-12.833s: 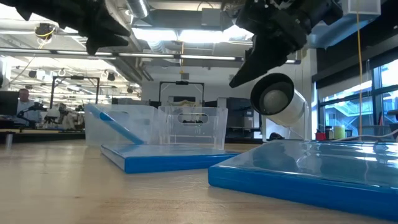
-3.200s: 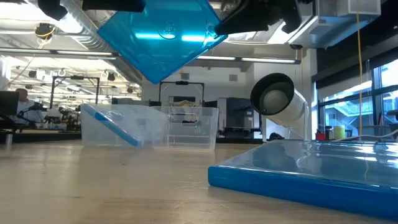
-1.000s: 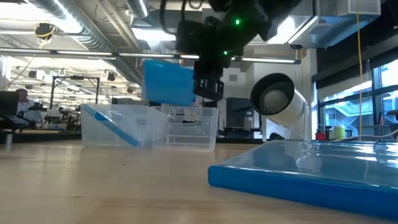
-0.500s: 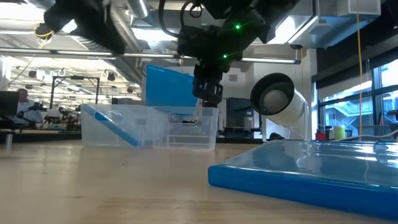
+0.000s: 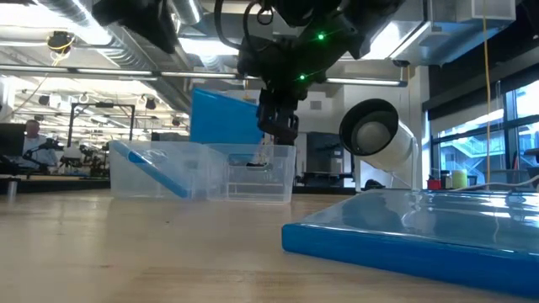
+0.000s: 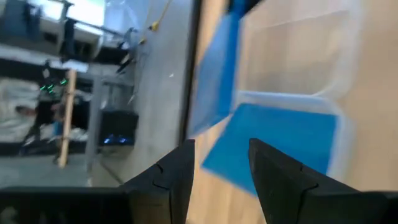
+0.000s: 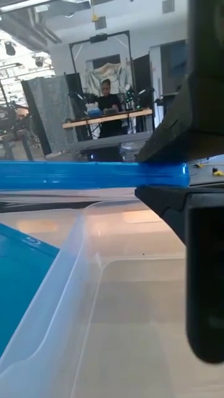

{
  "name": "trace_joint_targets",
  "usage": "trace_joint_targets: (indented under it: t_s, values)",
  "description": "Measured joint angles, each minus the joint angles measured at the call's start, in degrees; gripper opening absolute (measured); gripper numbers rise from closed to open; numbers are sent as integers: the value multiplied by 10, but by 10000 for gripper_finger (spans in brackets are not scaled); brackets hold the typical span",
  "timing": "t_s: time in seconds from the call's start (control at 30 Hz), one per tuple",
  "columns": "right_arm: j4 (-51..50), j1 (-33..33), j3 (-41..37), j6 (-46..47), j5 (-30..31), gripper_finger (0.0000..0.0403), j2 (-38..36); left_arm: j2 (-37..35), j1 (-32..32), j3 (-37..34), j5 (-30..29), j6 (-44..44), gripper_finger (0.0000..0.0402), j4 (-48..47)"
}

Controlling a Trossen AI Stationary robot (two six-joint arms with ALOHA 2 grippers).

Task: Pick & place jewel cases by type
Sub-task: Put the left blue cd case into the left transparent bin

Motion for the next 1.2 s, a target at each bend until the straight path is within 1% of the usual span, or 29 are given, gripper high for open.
trace_joint_targets:
  t_s: [0.1,0.13,0.2,0.23,0.33,0.4,0.43,0.47,0.53,0.6,0.7,0.77,0.83,0.93,1.07,1.2]
  values:
    - [1,-1,0,0,0,49,0,-22,-3,28,-5,-86,147,-107]
    - [2,-1,0,0,0,49,0,-36,-9,27,-12,-120,147,-125]
    - [9,-1,0,0,0,49,0,-85,-25,8,-34,-137,147,-104]
    - [12,-1,0,0,0,49,0,-112,-35,-5,-39,-147,147,-113]
    - [12,0,0,1,0,49,0,-198,-45,-65,-41,-220,148,-112]
    - [13,0,0,1,0,49,0,-247,-46,-118,-34,-255,148,-58]
    - [13,-1,0,1,1,49,0,-267,-46,-144,-29,-250,148,-17]
    - [13,-1,0,0,3,49,0,-280,-43,-173,-23,-218,148,31]
    - [17,-1,0,-1,5,49,0,-289,-37,-222,-10,-120,148,138]
    - [19,-1,0,-1,5,49,0,-280,-30,-253,-6,-19,148,225]
    - [21,-1,2,-1,5,49,0,-247,-18,-264,-13,101,148,323]
    - [22,-1,6,-1,0,49,0,-219,-10,-265,-20,148,148,359]
    - [21,0,11,-1,-2,49,0,-194,2,-264,-15,170,148,384]
    - [22,0,20,-1,-4,49,0,-155,23,-265,-13,168,148,383]
    - [21,0,25,-1,-5,49,0,-121,31,-259,-43,171,148,386]
    - [9,0,25,-1,-5,49,0,-116,28,-237,-72,185,148,390]
